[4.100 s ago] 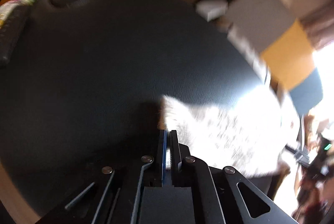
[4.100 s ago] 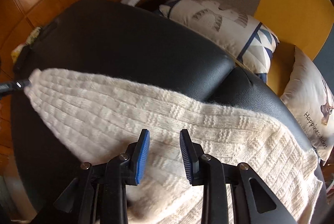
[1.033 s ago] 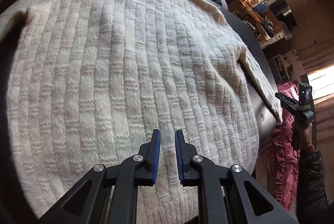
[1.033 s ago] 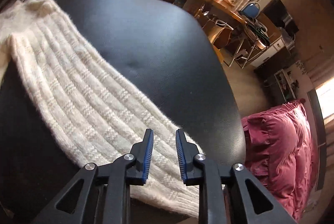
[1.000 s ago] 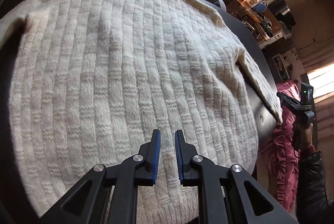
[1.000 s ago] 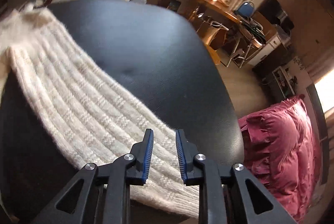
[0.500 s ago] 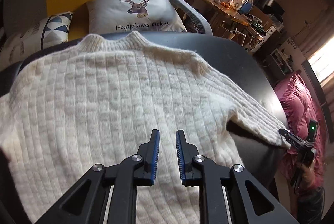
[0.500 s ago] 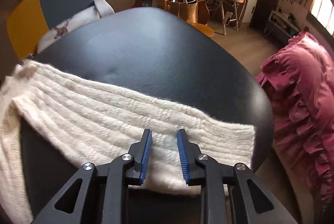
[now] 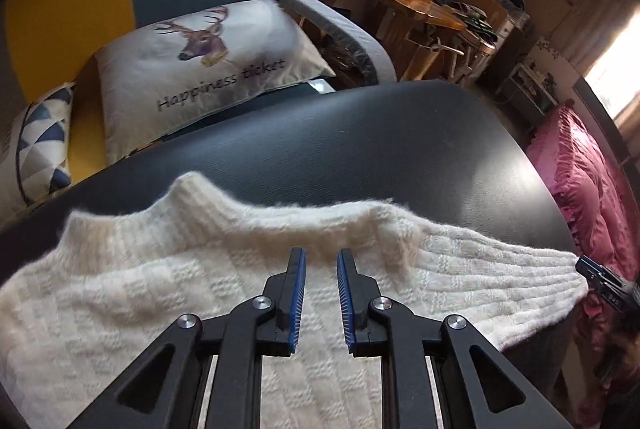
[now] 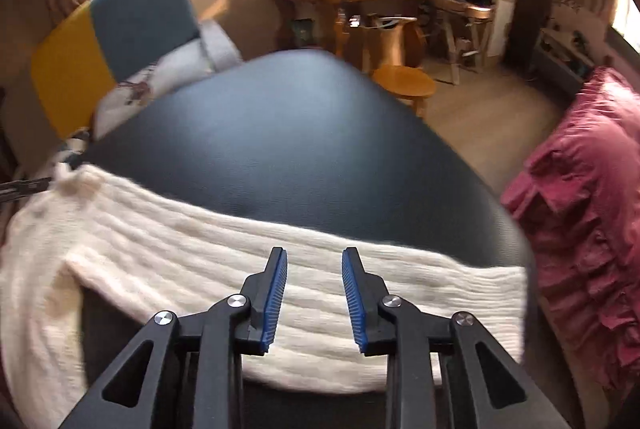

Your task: Fold clothes

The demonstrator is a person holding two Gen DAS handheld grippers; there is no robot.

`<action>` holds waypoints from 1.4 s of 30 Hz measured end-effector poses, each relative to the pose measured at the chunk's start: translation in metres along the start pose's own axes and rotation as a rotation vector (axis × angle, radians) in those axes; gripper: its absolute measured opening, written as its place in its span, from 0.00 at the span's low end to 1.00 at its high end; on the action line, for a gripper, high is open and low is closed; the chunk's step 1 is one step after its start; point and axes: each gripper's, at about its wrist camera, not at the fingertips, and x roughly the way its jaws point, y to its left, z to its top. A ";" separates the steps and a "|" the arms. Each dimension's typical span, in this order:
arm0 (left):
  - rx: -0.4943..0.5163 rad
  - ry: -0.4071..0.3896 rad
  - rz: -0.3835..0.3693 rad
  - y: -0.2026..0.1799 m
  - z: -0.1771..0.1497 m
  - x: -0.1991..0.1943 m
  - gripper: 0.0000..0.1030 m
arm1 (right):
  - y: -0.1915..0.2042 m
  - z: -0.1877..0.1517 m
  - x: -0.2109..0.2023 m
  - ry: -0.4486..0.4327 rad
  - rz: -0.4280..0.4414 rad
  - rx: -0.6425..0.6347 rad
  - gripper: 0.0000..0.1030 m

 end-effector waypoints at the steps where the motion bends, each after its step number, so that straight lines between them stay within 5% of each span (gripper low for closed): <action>1: 0.026 0.012 -0.001 -0.007 0.004 0.008 0.16 | 0.012 0.000 0.004 0.016 0.028 -0.021 0.26; 3: 0.071 0.046 -0.016 -0.019 0.008 0.025 0.16 | 0.033 -0.002 0.013 0.054 0.054 -0.061 0.26; 7: 0.123 0.092 0.038 -0.031 0.011 0.057 0.15 | 0.040 -0.004 0.053 0.125 -0.107 -0.130 0.26; 15: -0.061 0.005 0.067 -0.007 0.033 0.071 0.15 | 0.038 0.017 0.083 0.028 -0.200 -0.191 0.27; 20: -0.125 -0.006 0.018 -0.001 0.031 0.046 0.15 | 0.045 0.033 0.074 0.047 -0.132 -0.152 0.27; 23: -0.112 -0.037 -0.033 -0.001 0.013 0.013 0.15 | 0.080 0.036 0.062 0.042 0.044 -0.209 0.27; 27: -0.023 -0.024 -0.109 -0.020 -0.034 -0.015 0.15 | 0.130 0.030 0.069 0.080 0.156 -0.297 0.27; 33: 0.088 0.038 -0.225 -0.069 -0.092 -0.021 0.15 | 0.162 0.035 0.105 0.125 0.066 -0.335 0.27; 38: 0.190 0.207 -0.356 -0.109 -0.135 0.009 0.14 | 0.160 0.040 0.125 0.105 -0.040 -0.400 0.27; 42: 0.217 0.169 -0.370 -0.119 -0.145 0.008 0.14 | 0.160 0.041 0.127 0.070 -0.058 -0.395 0.27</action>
